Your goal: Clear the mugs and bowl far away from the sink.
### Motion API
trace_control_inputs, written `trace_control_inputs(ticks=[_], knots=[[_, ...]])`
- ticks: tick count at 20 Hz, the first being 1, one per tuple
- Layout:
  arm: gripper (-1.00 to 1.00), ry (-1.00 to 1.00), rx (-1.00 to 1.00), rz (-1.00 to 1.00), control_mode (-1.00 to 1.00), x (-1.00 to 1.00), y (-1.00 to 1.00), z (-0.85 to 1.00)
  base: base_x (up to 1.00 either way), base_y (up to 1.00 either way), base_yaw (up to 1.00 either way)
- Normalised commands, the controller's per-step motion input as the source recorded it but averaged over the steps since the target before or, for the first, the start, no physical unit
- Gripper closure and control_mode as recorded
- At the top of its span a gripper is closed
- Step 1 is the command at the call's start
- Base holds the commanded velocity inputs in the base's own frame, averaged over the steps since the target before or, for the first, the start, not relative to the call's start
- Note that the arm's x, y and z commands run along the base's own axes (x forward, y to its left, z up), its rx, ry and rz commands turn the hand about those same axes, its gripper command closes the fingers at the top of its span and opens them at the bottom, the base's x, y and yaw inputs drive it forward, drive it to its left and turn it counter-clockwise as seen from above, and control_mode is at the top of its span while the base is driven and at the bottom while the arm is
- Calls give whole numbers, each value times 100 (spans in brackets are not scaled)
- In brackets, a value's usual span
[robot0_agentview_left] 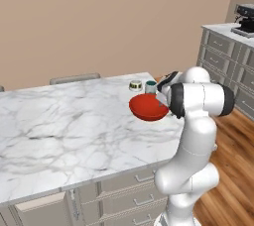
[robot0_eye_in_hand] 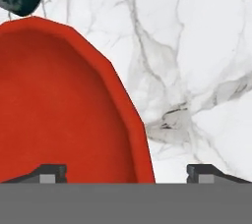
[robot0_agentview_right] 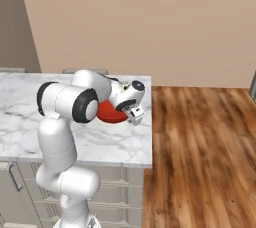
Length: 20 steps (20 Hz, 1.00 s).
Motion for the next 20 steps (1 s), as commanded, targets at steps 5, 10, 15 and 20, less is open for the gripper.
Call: trace_control_inputs(ticks=[5, 10, 15, 20], knots=[[-100, 4, -8, 0, -100, -41, 2, 91, 0, 0, 0], [-100, 8, -25, 2, -100, -89, 20, 79, 0, 0, 0], [-100, 7, -32, 18, -100, -100, 52, 29, 0, 0, 0], [-100, -2, -17, 19, -100, -100, 57, 8, 0, 0, 0]])
